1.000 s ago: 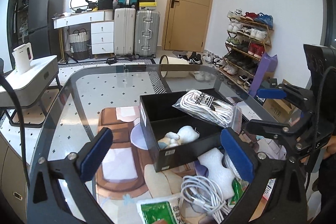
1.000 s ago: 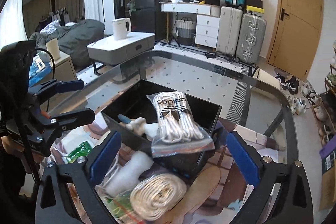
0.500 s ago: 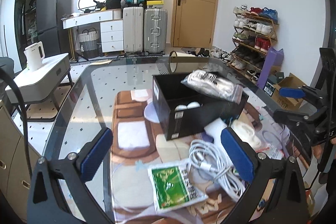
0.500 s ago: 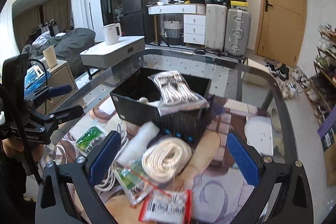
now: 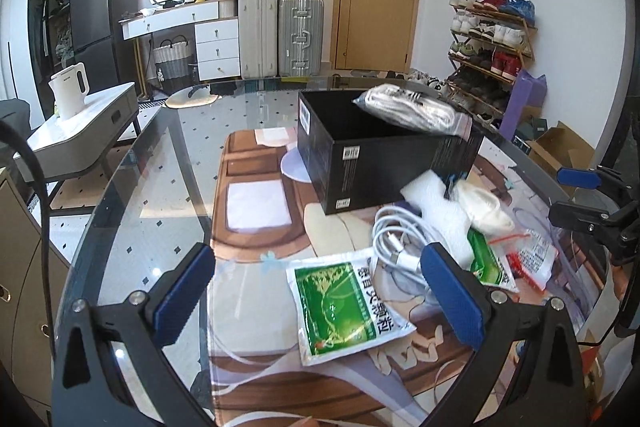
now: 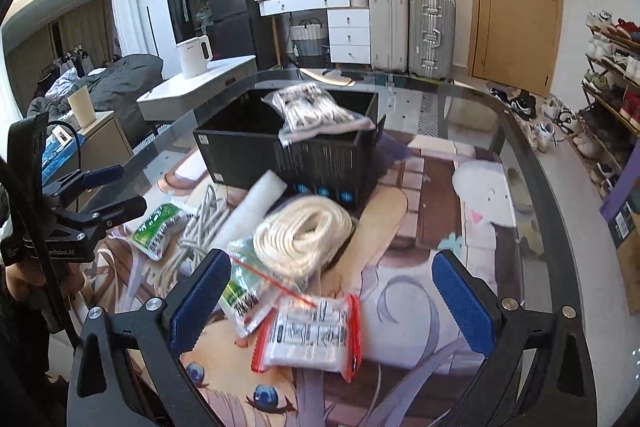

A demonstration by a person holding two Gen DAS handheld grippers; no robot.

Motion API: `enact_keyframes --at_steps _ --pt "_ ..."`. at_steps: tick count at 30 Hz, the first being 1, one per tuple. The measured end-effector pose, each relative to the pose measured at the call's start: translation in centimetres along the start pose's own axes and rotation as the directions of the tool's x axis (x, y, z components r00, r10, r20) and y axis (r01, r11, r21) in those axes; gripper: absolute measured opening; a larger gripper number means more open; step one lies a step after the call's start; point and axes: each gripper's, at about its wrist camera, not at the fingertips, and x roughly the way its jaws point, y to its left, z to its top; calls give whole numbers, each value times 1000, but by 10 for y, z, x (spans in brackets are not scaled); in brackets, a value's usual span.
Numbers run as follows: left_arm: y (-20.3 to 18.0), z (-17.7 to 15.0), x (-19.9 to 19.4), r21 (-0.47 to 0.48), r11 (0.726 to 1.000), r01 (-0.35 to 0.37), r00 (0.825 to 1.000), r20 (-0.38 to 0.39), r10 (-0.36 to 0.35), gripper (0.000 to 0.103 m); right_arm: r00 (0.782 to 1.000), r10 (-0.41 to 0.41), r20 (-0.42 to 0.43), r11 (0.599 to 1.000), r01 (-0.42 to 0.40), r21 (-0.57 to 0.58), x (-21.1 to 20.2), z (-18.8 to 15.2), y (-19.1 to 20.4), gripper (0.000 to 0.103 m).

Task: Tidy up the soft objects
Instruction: 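Move the left tool to the green sachet while the right tool reaches the white bagged packet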

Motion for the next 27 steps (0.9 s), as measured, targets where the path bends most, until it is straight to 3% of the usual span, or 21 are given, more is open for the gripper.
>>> enact_keyframes --at_steps 27 --pt "1 -19 28 -8 1000 2 985 -174 -4 103 993 -5 -118 1000 3 -13 29 -37 5 102"
